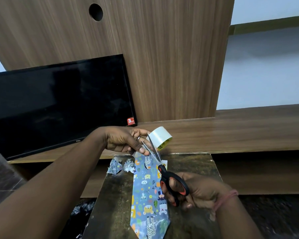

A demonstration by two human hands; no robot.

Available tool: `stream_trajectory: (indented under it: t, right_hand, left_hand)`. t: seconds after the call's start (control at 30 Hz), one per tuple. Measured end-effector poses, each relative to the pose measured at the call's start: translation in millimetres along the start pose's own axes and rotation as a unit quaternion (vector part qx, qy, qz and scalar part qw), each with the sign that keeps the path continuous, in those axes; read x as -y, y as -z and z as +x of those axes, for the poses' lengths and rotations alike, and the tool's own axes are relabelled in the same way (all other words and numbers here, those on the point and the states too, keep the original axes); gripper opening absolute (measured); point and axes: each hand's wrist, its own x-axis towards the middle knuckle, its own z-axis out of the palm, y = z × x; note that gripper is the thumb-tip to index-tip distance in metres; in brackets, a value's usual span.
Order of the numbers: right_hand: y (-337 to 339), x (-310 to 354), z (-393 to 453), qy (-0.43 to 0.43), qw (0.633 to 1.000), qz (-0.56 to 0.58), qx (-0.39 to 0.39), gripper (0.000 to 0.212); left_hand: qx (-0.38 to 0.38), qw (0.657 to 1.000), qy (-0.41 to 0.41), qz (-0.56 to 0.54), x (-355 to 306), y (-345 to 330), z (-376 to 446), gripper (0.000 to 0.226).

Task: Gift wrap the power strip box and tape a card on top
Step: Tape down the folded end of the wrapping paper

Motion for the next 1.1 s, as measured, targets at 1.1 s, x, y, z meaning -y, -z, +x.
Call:
stream_trajectory:
  t: [1.1]
  right_hand:
    - [7.7, 0.5, -2.9, -0.006, 1.0, -0.024, -0.014, 0.068]
  left_hand:
    - [0.008, 1.0, 0.029, -0.007, -8.5, -21.9, -4.3, 0.035]
